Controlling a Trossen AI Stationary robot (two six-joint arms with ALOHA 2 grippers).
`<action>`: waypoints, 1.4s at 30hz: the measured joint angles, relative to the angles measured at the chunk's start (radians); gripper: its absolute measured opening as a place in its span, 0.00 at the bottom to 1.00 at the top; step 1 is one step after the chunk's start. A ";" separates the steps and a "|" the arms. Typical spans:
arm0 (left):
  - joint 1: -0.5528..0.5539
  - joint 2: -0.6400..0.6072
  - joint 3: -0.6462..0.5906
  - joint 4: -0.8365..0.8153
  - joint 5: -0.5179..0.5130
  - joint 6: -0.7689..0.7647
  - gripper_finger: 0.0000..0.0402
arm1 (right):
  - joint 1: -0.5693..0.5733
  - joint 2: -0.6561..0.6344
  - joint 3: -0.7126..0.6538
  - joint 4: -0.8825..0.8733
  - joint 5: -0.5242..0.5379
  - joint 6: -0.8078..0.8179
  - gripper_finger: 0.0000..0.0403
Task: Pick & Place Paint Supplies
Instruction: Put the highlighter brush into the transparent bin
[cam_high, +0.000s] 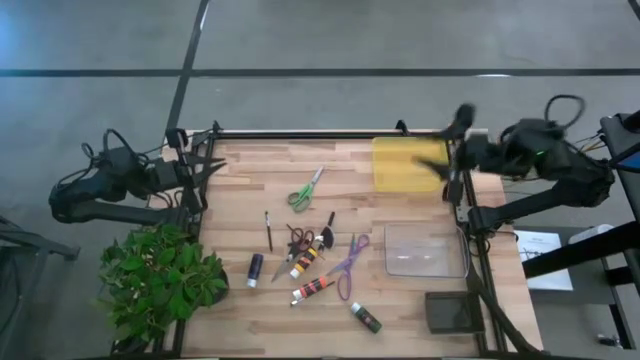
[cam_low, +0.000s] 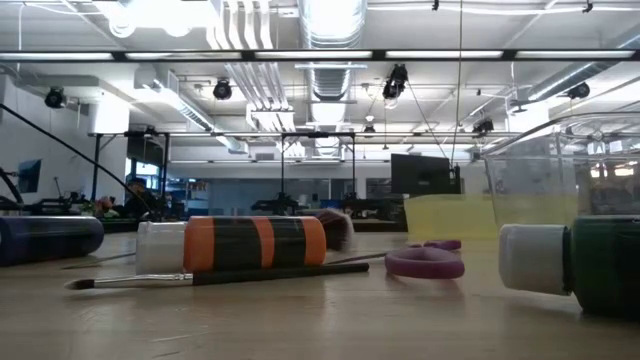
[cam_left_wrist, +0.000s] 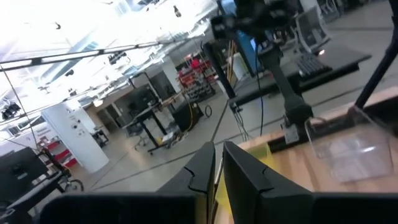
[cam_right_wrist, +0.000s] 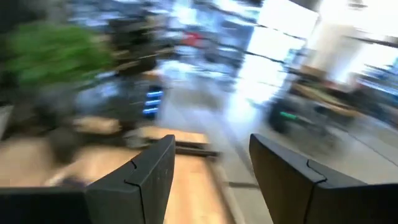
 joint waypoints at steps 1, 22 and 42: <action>0.000 0.000 0.000 -0.005 -0.017 0.000 0.10 | 0.000 -0.006 0.023 -0.018 0.070 0.025 0.51; 0.000 0.000 0.000 -0.022 -0.160 -0.003 0.10 | 0.000 -0.055 0.110 -0.209 0.395 0.037 0.51; 0.000 0.149 0.086 -0.124 -0.365 -0.045 0.36 | -0.112 0.250 0.279 -0.640 0.194 0.113 0.51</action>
